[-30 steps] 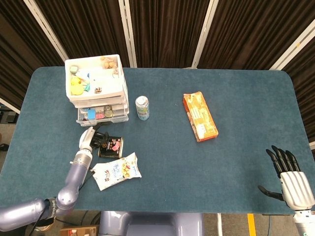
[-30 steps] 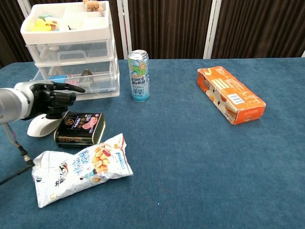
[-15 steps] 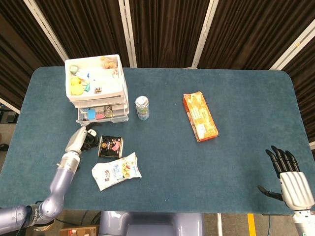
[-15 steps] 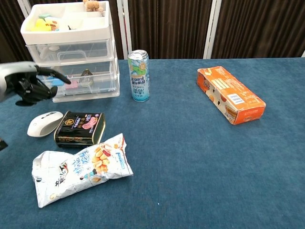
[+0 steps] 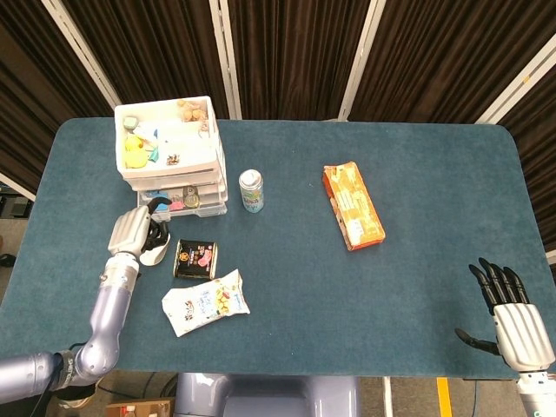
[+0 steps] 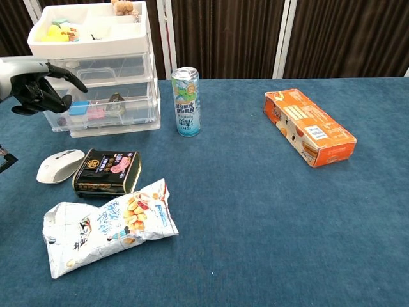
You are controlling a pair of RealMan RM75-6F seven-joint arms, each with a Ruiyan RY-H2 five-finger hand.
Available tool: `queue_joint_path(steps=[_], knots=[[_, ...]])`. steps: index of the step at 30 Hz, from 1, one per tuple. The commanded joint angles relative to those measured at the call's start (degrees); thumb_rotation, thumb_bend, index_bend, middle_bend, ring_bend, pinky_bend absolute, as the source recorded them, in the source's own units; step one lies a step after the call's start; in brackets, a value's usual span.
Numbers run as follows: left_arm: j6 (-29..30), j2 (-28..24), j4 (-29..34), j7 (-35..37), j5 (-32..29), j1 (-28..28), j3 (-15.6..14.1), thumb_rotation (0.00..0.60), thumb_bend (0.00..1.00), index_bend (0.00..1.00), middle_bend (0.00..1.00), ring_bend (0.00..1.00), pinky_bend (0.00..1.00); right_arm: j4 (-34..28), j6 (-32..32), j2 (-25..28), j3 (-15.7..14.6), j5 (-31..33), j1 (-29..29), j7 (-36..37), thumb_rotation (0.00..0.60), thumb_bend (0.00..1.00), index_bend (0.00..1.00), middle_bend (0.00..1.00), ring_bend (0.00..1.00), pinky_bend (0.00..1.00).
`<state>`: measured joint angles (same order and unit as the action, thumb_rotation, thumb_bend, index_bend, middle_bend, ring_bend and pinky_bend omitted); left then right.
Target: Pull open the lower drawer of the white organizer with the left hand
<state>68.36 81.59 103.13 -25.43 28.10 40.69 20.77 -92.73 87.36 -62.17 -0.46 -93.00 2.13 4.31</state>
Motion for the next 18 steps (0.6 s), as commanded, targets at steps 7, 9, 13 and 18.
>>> queue_joint_path(steps=[7,9,13,18], knots=[[-0.6,2.2,-3.1,-5.9,-12.2,5.4,2.2,0.6,0.65,0.23,0.99,0.94,0.95,-0.1,-0.2,0.2,0.0,0.1,0.1,0.5,0.6,0.09,0.0,0.0,0.0,0.0],[-0.5,2.5,-3.8,-6.1,-13.2,5.8,2.4,0.6,0.65,0.23,0.99,0.94,0.95,-0.1,-0.2,0.3,0.0,0.1,0.1,0.5,0.6,0.09,0.0,0.0,0.0,0.0],[-0.8,2.7,-4.6,-6.3,-14.2,6.2,2.2,0.6,0.65,0.23,0.99,0.94,0.95,-0.1,-0.2,0.3,-0.1,0.0,0.1,0.6,0.6,0.09,0.0,0.0,0.0,0.0],[-2.6,2.1,-4.3,-5.8,-15.6,6.3,2.4,0.6,0.65,0.27,0.99,0.94,0.95,-0.1,-0.1,0.2,0.0,0.1,0.1,0.5,0.6,0.09,0.0,0.0,0.0,0.0]])
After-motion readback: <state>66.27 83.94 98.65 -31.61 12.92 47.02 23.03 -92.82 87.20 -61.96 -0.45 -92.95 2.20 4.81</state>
